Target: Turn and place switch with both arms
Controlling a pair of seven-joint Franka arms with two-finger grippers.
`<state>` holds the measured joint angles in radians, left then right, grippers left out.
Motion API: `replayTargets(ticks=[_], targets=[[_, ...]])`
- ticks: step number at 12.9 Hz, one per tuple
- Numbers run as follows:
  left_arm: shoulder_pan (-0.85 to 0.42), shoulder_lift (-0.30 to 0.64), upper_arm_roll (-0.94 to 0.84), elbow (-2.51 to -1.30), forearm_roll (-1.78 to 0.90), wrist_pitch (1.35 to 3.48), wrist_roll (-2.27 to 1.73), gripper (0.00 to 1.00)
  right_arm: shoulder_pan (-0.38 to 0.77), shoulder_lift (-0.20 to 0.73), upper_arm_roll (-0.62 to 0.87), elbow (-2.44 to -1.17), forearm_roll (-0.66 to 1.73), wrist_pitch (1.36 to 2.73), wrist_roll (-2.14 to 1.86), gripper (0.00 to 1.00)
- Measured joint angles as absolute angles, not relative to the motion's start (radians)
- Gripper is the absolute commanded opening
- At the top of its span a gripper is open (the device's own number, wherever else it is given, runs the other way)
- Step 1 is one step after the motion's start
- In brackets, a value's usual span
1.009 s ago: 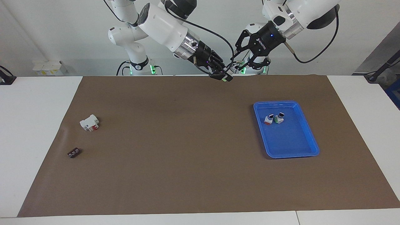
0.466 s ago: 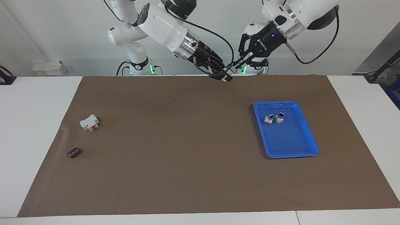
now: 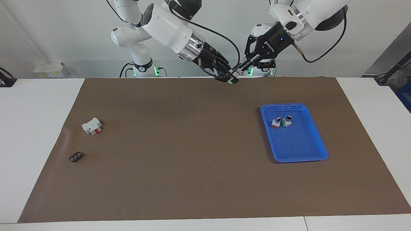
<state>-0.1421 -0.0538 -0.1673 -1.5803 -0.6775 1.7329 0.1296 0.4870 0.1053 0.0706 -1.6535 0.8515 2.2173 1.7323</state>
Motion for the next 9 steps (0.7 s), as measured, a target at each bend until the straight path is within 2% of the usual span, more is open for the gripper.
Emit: replayTargets(ticks=[9], targets=[[-0.185, -0.060, -0.169, -1.577, -0.599, 1.749, -0.580, 0.00, 0.478, 0.086, 0.068, -1.679, 0.851, 2.197, 1.729, 0.00]])
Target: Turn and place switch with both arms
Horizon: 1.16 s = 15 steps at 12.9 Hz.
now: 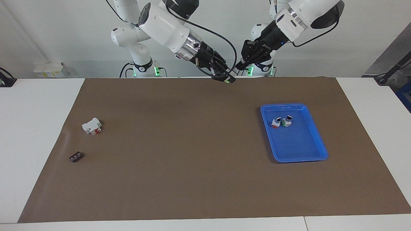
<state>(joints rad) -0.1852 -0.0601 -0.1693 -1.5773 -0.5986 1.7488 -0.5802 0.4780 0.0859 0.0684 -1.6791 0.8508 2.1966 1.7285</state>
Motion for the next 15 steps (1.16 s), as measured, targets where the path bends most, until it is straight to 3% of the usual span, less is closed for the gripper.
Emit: replayTargets(ticks=[15], targets=[[-0.205, -0.064, -0.170, -1.579, -0.561, 1.761, -1.147, 0.00, 0.477, 0.084, 0.066, -1.684, 0.850, 2.191, 1.725, 0.00]])
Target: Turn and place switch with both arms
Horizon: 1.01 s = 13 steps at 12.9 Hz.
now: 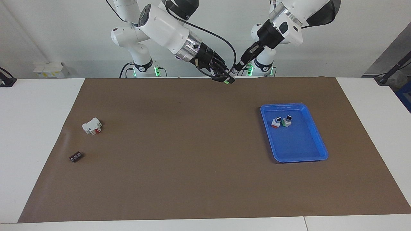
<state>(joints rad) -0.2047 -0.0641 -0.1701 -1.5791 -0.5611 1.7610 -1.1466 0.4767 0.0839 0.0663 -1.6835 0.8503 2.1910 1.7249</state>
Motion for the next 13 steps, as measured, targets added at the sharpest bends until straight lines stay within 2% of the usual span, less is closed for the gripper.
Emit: replayTargets(ticks=[11, 12, 13], targets=[[-0.204, -0.064, -0.167, -1.580, -0.563, 1.753, -1.166, 0.00, 0.477, 0.085, 0.068, -1.684, 0.850, 2.191, 1.725, 0.00], [-0.204, -0.064, -0.167, -1.580, -0.563, 1.752, -1.170, 0.00, 0.478, 0.085, 0.068, -1.684, 0.850, 2.191, 1.725, 0.28], [-0.204, -0.064, -0.166, -1.580, -0.563, 1.750, -1.171, 0.00, 0.478, 0.085, 0.068, -1.684, 0.850, 2.189, 1.725, 0.34]])
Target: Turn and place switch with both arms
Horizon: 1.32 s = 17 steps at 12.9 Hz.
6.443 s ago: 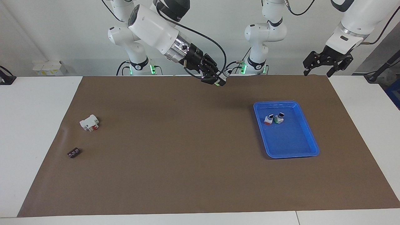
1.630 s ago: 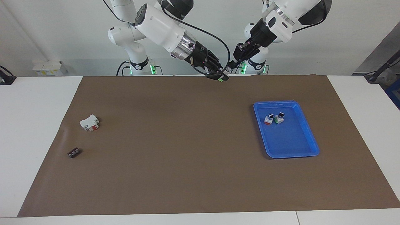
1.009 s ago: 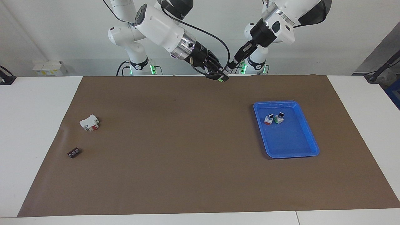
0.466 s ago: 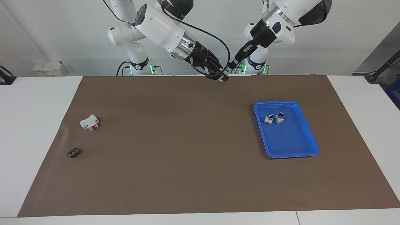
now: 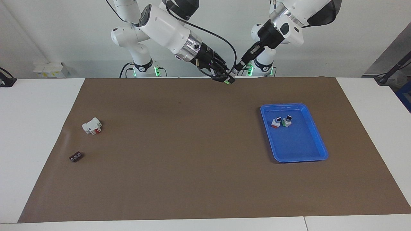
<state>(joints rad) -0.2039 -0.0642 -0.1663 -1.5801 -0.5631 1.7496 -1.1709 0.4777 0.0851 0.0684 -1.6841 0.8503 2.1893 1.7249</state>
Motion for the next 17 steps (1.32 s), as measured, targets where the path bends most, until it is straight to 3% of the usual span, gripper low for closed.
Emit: replayTargets(ticks=[1, 2, 10, 14, 17], targets=[[-0.203, -0.064, -0.166, -1.580, -0.563, 1.746, -1.171, 0.00, 0.478, 0.085, 0.069, -1.684, 0.850, 2.188, 1.725, 0.50], [-0.202, -0.064, -0.165, -1.580, -0.565, 1.740, -1.172, 0.00, 0.479, 0.086, 0.070, -1.684, 0.850, 2.187, 1.725, 1.00], [-0.149, -0.079, -0.164, -1.634, -0.564, 1.662, -1.093, 0.00, 0.474, 0.055, 0.062, -1.651, 0.672, 2.187, 1.571, 1.00], [-0.118, -0.150, -0.162, -1.787, -0.466, 1.700, -0.889, 0.00, 0.465, 0.047, 0.060, -1.650, 0.392, 2.186, 1.346, 1.00], [-0.054, -0.211, -0.158, -1.948, -0.385, 1.832, -0.667, 0.00, 0.382, 0.047, 0.057, -1.651, 0.320, 2.154, 1.124, 1.00]])
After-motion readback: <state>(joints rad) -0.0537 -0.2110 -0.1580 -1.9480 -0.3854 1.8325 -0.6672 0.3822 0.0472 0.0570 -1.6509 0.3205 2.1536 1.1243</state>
